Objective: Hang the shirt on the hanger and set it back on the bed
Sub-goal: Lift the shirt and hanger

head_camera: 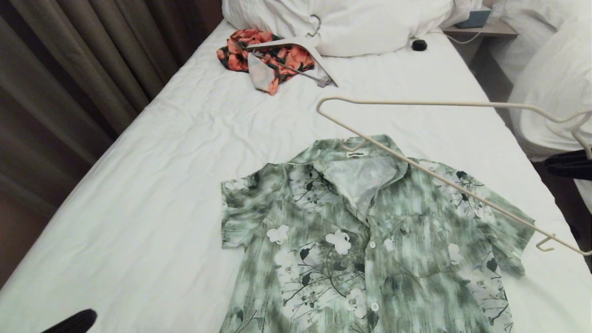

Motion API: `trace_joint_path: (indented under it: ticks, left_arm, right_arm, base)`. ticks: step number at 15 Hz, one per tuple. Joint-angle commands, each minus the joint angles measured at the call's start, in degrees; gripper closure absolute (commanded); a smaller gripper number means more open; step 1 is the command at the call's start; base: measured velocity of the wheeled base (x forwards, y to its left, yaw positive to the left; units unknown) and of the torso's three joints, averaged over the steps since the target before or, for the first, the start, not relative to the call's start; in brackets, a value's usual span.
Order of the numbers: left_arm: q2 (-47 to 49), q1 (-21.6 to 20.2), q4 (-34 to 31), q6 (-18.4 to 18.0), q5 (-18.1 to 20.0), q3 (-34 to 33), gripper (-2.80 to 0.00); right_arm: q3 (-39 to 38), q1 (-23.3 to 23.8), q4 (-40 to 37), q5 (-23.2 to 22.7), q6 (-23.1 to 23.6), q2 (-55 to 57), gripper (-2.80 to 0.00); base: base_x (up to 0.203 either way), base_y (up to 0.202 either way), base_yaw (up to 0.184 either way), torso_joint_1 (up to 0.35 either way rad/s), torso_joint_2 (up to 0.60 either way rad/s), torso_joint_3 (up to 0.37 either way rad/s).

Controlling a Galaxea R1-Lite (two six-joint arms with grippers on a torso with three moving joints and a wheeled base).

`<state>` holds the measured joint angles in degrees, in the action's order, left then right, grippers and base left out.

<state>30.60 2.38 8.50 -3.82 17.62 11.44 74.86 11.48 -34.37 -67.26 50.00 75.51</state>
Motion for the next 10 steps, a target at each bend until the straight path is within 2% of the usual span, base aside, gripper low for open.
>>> trace_joint_path:
  ticks: [1, 3, 4, 7, 10]
  left_arm:
    - [18.6, 2.3, 6.3, 0.7, 1.9, 1.3, 0.0]
    - [30.5, 7.6, 14.5, 2.7, 2.5, 3.8, 0.0]
    - [35.9, 12.3, 17.8, 5.0, 1.3, 6.1, 0.0]
    - [50.0, 25.3, 23.7, 11.9, -4.9, 16.3, 0.0]
    - [60.1, 34.5, 28.0, 16.2, -10.7, 27.0, 0.0]
  right_arm:
    - [0.9, 3.1, 0.4, -0.6, -0.7, 1.2, 0.0]
    - [1.6, 5.1, 4.6, -2.0, -7.1, 2.0, 0.0]
    - [1.3, 5.1, 7.0, -2.2, -10.0, 2.1, 0.0]
    - [2.0, 4.9, 11.6, -2.2, -14.6, 3.1, 0.0]
    - [2.0, 4.9, 15.4, -2.2, -18.9, 3.0, 0.0]
  base:
    - [0.0, 0.0, 0.0, 0.0, 0.0, 0.0]
    - [0.0, 0.0, 0.0, 0.0, 0.0, 0.0]
    - [0.0, 0.0, 0.0, 0.0, 0.0, 0.0]
    - [0.0, 0.0, 0.0, 0.0, 0.0, 0.0]
    - [0.0, 0.0, 0.0, 0.0, 0.0, 0.0]
